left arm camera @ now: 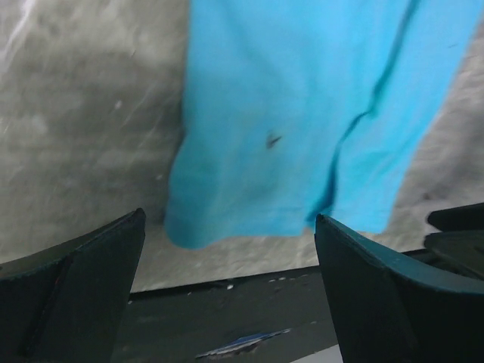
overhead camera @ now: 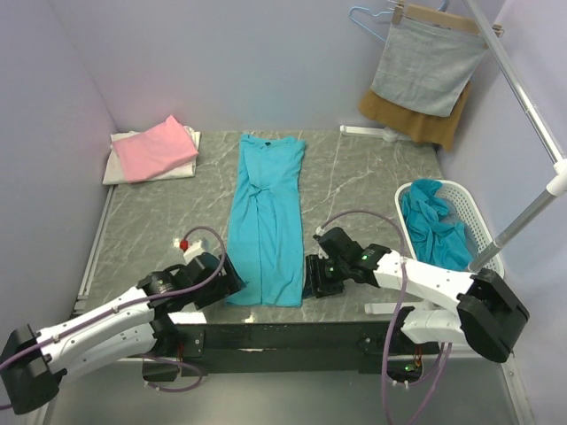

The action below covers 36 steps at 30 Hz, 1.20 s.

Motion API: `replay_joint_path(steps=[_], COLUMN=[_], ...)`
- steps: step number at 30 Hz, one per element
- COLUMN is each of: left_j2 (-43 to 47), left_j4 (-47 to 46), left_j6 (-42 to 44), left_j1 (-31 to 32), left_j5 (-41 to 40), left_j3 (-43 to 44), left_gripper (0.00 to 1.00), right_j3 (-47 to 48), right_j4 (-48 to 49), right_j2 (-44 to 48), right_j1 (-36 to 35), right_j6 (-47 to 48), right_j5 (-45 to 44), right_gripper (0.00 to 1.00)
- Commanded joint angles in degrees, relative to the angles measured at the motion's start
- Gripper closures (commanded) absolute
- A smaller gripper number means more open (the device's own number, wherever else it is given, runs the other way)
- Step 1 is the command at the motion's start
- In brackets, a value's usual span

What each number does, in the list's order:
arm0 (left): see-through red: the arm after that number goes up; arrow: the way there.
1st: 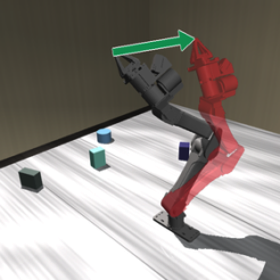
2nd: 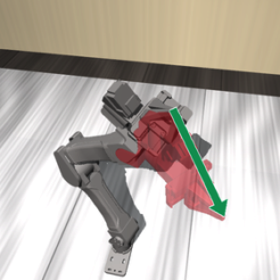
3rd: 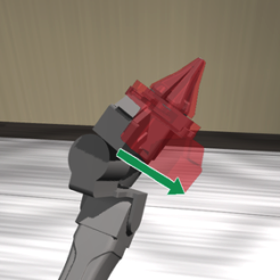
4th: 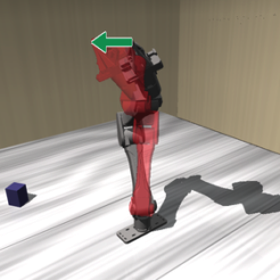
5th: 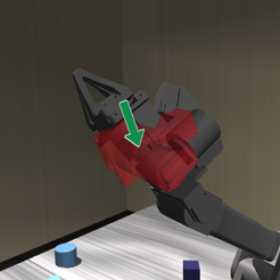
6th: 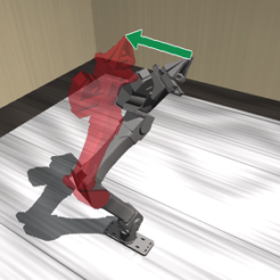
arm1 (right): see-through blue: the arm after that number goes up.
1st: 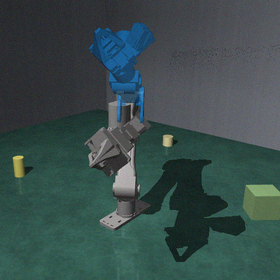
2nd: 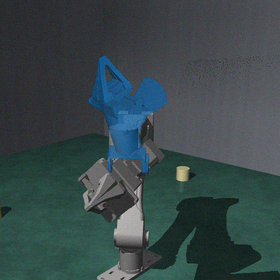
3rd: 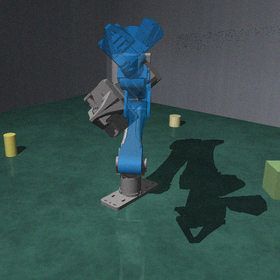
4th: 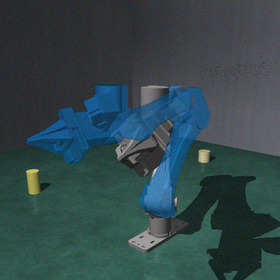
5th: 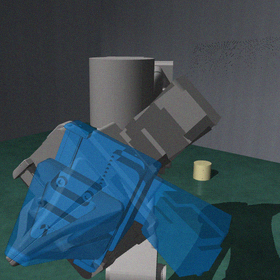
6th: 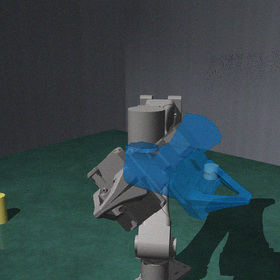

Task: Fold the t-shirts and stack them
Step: Grab the bottom of the folded rectangular tshirt with both arms

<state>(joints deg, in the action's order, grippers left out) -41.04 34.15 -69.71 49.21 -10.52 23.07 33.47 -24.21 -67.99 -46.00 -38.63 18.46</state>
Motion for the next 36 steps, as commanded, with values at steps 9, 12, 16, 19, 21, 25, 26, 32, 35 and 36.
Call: replay_joint_path(steps=[9, 12, 16, 19, 21, 25, 26, 32, 35, 36], left_j2=[-1.3, -3.1, -6.0, -7.8, -8.6, -8.5, -8.4, -6.5, -7.3, -7.7], left_j4=[3.2, 2.1, -1.3, -4.3, -5.8, -5.9, -5.9, -8.8, -10.2, -10.2], left_j6=[-8.2, -7.8, -7.0, -6.8, -6.9, -6.6, -6.4, -4.5, -4.7, -5.2], left_j1=[3.8, 3.9, 3.8, 3.8, 3.8, 3.8, 3.8, 4.1, 6.2, 6.8], left_j5=[-2.6, -3.0, -2.7, -2.0, -1.3, -1.1, -1.1, 2.3, 3.7, 3.8], left_j3=[-3.5, -3.7, -4.1, -4.7, -5.3, -5.4, -5.1, -4.6, -3.6, -3.0], left_gripper=[0.01, 0.03, 0.15, 0.42, 0.57, 0.78, 0.83, 0.99, 0.99, 0.99], right_j3=[2.8, 3.3, 3.8, 3.5, 3.4, 3.8, 3.9, 4.9, 4.5, 4.0], right_j4=[8.1, 9.5, 10.4, 10.8, 11.2, 11.4, 11.5, 5.7, 2.3, 1.7], right_j2=[-11.1, -13.1, -15.0, -15.6, -15.9, -16.0, -15.8, -12.1, -8.7, -7.9], right_j1=[-4.4, -4.4, -4.5, -4.5, -4.5, -4.5, -4.5, -4.5, -4.5, -4.5], right_j6=[-6.9, -7.2, -7.6, -7.9, -7.9, -7.3, -7.0, -5.5, -5.5, -5.5], right_j5=[-2.4, -2.3, -1.9, -1.8, -2.0, -2.3, -2.2, -5.4, -7.5, -7.6], right_gripper=[0.47, 0.47, 0.49, 0.54, 0.65, 0.87, 0.9, 1.0, 1.0, 1.0])
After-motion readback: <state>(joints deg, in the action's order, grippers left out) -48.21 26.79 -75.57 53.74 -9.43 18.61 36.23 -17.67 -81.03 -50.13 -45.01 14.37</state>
